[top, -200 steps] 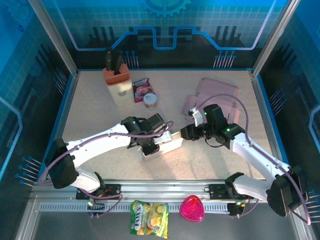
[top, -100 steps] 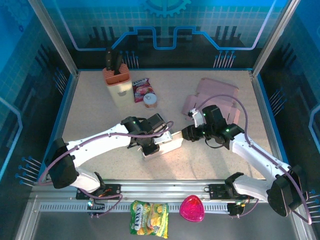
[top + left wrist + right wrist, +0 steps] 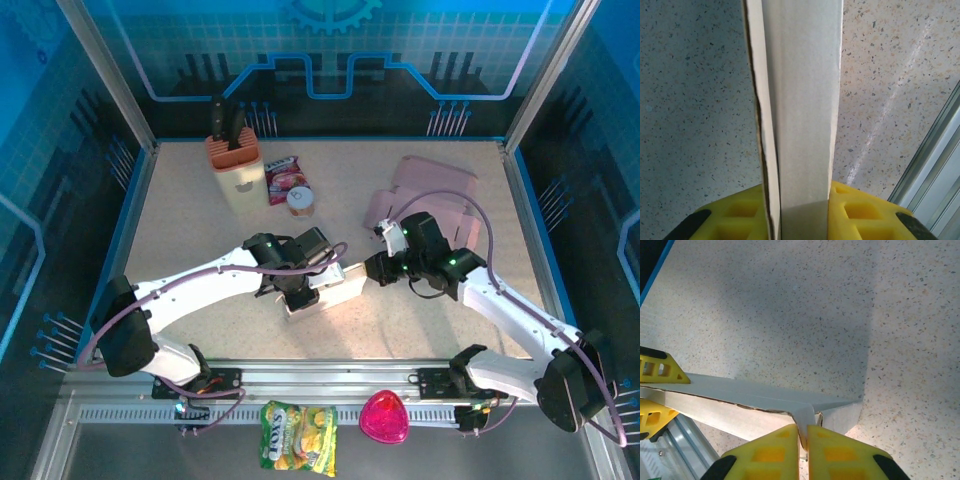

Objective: Fold the paper box

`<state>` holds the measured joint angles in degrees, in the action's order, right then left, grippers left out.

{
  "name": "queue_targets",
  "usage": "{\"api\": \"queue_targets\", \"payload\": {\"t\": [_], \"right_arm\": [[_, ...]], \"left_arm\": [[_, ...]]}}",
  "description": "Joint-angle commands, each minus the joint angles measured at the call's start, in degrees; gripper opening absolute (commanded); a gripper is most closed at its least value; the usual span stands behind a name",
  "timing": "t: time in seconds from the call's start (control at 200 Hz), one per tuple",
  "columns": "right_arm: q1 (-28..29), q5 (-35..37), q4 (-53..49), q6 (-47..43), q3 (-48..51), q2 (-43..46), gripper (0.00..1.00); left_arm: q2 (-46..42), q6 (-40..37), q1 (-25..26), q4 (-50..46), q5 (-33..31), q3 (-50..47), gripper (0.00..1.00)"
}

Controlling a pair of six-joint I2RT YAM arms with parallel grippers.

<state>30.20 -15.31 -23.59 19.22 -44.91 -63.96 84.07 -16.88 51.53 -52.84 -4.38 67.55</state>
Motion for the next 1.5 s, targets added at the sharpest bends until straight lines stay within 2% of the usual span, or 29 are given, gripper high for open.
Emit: {"api": "queue_targets", "payload": {"t": [0.0,0.2,0.44,0.95,1.281,1.311,1.336,1.376,1.496], "right_arm": [[1.2,4.9,-2.4,-0.6,-1.6,0.2,0.09],[3.4,10.8,-2.6,1.0,-1.2,1.5,0.0],[6.6,16.9,-1.8,3.3,1.6,4.3,0.0],[11.1,22.9,0.4,7.1,5.9,5.8,0.0],[11.6,26.7,-0.3,8.9,5.8,8.0,0.0],[11.6,26.8,-0.7,9.2,5.3,7.8,0.0],[11.6,26.9,-1.0,9.5,4.9,7.6,0.0],[11.7,26.9,-1.3,9.9,4.4,7.2,0.0],[11.9,27.0,-2.3,11.5,3.0,6.3,0.0]], "left_arm": [[0.4,-0.4,-0.1,-1.5,1.7,0.7,0.25],[0.4,0.3,-0.2,-0.7,1.0,0.7,0.29],[0.3,1.3,-0.8,0.0,-0.3,0.5,0.32],[0.6,2.3,-1.3,1.2,-2.6,0.5,0.33],[-2.8,6.0,-1.3,4.0,-3.9,-0.3,0.47],[-3.4,6.7,-1.4,4.4,-4.0,-0.5,0.5],[-4.0,7.4,-1.3,4.9,-4.0,-0.8,0.58],[-4.9,8.5,-1.3,5.7,-4.3,-1.4,0.63],[-8.5,12.3,-1.3,7.6,-8.0,-3.3,0.66]]}}
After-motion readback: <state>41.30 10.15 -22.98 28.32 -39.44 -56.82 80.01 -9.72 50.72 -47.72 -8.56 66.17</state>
